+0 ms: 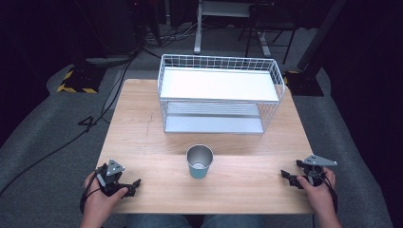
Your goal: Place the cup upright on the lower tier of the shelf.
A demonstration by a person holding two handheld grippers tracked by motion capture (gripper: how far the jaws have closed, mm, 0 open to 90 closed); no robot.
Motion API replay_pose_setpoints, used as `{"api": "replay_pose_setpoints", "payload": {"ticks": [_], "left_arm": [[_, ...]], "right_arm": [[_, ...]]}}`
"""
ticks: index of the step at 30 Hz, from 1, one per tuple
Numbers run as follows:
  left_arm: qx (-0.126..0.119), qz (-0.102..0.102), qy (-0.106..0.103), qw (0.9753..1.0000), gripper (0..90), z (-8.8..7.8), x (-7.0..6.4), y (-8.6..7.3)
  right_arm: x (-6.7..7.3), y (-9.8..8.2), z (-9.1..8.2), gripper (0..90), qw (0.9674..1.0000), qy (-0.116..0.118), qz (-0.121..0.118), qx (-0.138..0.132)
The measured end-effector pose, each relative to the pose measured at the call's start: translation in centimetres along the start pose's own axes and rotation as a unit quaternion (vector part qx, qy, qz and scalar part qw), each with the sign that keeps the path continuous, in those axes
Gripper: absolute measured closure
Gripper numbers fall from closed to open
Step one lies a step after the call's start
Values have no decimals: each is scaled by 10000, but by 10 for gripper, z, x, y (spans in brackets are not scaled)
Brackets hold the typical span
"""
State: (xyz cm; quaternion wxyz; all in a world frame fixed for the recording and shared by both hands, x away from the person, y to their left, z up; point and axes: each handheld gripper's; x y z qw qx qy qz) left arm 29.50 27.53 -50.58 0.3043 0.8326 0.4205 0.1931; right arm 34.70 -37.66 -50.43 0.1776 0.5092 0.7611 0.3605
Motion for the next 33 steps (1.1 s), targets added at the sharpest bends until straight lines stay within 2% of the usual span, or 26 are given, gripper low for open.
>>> {"api": "replay_pose_setpoints", "payload": {"ticks": [2, 4, 6, 7, 13, 21, 25, 33], "left_arm": [[-63, 24, -9, 10000, 87, -3, -2, 0], [-138, -110, -123, 9998, 201, -6, -2, 1], [-266, -216, -146, 9993, 156, -9, -3, 2], [-301, -258, -184, 9990, 163, -10, -5, 3], [-445, -245, -167, 9986, 160, -19, -13, 6], [-701, -47, -115, 9975, 176, -29, -30, 16], [-803, 105, -146, 9966, 178, -34, -42, 25], [-963, 242, -305, 9946, 180, -38, -61, 37]], "right_arm": [[0, 0, 0, 158, 10000, 0, -4, -1], [0, 0, 0, 158, 10000, -1, -1, 0], [0, 0, 0, 158, 10000, 11, -2, -2], [0, 0, 0, 158, 10000, 11, -1, -2], [0, 1, 1, 156, 10000, -4, 2, 2], [0, 1, 1, 156, 10000, -5, 1, 2], [0, 1, 1, 156, 10000, -5, 1, 2], [0, 1, 1, 156, 10000, -5, 2, 1]]}}
Point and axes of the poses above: each handheld gripper's, and its own axes: z roughly forward along the jaws, y roughly out of its top, x roughly to its left, and after that the axes turned 8 degrees about z, right-handed
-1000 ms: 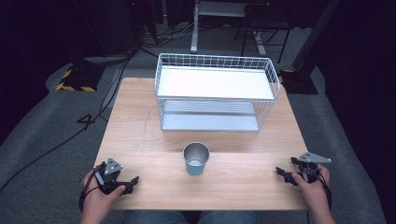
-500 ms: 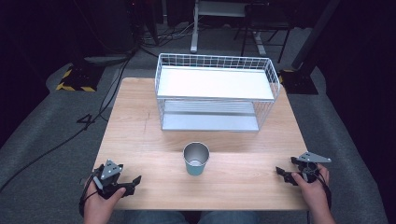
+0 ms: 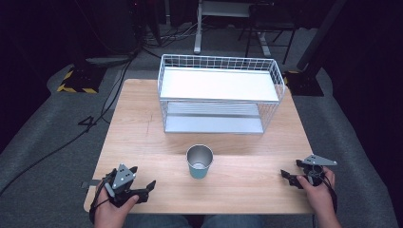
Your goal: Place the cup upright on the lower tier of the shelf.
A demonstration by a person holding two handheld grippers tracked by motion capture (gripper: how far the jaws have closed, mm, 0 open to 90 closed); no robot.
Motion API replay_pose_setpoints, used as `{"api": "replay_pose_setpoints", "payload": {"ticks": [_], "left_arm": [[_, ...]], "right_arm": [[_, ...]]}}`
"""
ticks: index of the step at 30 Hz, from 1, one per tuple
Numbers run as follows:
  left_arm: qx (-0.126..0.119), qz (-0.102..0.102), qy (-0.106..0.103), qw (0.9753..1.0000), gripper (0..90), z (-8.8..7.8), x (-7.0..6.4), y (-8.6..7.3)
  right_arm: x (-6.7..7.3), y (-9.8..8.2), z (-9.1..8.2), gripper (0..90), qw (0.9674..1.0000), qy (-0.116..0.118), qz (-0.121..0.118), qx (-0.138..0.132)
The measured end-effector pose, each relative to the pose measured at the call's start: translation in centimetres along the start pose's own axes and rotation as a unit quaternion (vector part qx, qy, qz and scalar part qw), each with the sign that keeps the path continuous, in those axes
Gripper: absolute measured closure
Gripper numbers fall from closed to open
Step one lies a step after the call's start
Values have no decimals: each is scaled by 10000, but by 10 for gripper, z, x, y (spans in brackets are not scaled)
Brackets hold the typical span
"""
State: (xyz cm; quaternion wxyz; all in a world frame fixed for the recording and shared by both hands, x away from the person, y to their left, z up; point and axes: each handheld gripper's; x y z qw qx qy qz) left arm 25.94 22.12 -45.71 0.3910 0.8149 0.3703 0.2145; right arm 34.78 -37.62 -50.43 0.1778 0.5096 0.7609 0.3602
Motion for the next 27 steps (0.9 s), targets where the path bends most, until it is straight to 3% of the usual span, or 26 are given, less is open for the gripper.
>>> {"api": "replay_pose_setpoints", "payload": {"ticks": [6, 19, 21, 27], "left_arm": [[-118, -45, -146, 9998, 181, 6, -11, 5], [-121, -31, -494, 9987, 170, 27, -27, 17], [-120, 82, -538, 9984, 170, 30, -29, 20], [-99, 164, -709, 9973, 171, 41, -39, 27]], "right_arm": [[0, 0, 0, 156, 10000, -2, 1, 0], [0, 0, 0, 155, 10000, 0, 0, -5], [0, 0, 0, 155, 10000, -1, 1, -5], [0, 0, 0, 155, 10000, -2, -12, -14]]}}
Point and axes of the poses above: each handheld gripper's, and its own axes: z roughly forward along the jaws, y roughly out of its top, x roughly to its left, and after that the axes turned 8 degrees about z, right-handed
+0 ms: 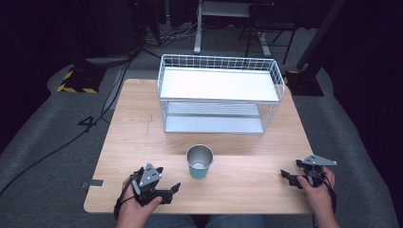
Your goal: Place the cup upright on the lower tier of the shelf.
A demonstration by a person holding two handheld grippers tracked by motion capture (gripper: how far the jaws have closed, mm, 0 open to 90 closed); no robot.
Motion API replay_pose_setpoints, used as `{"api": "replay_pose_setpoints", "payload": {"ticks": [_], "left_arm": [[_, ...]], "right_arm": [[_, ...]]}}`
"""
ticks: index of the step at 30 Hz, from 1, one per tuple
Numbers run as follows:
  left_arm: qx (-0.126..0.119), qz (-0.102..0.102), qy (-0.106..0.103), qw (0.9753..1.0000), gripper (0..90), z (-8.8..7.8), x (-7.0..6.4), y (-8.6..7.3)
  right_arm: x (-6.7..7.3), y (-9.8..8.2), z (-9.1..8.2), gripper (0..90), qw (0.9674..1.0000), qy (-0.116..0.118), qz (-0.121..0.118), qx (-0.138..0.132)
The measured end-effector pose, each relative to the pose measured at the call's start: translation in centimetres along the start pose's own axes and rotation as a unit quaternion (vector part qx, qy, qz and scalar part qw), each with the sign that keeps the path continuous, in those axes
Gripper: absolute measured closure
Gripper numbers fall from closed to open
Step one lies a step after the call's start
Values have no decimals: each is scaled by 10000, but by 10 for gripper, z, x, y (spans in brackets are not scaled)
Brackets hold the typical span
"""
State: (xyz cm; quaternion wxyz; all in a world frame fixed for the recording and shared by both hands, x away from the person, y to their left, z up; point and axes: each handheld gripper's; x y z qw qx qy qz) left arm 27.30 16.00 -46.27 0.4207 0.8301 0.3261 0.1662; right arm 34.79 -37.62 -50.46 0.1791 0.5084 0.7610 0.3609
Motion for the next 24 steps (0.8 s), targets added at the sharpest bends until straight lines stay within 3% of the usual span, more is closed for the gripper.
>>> {"api": "replay_pose_setpoints", "payload": {"ticks": [17, 19, 24], "left_arm": [[-221, 11, -298, 9993, 169, 32, -19, 18], [-229, 68, -295, 9993, 165, 36, -20, 19], [-247, -45, -197, 9995, 158, 48, -19, 19]], "right_arm": [[0, 0, 0, 155, 10000, -1, 1, 1], [0, 0, 0, 155, 10000, -1, 2, 1], [0, 0, 0, 154, 10000, 0, 3, 1]]}}
Point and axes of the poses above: each handheld gripper's, and its own axes: z roughly forward along the jaws, y roughly out of its top, x roughly to its left, and after that the axes turned 8 degrees about z, right-handed
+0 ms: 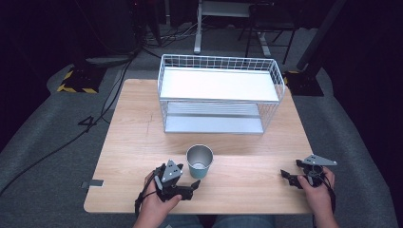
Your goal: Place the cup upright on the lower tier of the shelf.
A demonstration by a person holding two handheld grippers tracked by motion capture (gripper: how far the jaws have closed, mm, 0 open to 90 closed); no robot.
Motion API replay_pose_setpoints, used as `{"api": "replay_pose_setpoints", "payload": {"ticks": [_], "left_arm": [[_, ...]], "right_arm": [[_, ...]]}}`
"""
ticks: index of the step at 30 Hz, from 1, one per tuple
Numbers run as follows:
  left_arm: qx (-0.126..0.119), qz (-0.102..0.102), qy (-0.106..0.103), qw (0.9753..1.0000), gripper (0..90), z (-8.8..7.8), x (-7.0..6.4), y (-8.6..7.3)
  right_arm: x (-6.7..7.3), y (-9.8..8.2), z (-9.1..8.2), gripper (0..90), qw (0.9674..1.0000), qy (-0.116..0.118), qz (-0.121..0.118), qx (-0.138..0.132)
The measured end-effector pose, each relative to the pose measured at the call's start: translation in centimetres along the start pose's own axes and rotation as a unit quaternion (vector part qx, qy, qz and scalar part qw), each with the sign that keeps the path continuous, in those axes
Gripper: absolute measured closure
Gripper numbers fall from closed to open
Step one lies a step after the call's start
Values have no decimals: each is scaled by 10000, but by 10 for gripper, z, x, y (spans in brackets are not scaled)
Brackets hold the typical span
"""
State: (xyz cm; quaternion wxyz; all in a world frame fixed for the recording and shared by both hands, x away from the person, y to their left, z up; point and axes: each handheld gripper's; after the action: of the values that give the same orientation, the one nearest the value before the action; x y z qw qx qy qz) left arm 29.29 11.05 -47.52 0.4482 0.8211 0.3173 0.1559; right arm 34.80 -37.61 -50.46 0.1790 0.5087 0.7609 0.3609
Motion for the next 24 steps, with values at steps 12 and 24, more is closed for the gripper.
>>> {"api": "replay_pose_setpoints", "payload": {"ticks": [12, 24], "left_arm": [[27, -274, 82, 9996, 155, 27, 4, 0], [270, -127, 394, 9988, 158, 49, 0, 3]], "right_arm": [[0, 0, 0, 154, 10000, 2, 12, 7], [0, 0, 0, 155, 10000, 3, 13, 7]]}}
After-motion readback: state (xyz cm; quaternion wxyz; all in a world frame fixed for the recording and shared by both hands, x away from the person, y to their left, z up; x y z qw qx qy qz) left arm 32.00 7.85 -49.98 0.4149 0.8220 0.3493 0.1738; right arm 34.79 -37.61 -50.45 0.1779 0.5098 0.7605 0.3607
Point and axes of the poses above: each handheld gripper's, and its own axes: z roughly forward along the jaws, y roughly out of its top, x roughly to its left, and after that the axes turned 8 degrees about z, right-handed
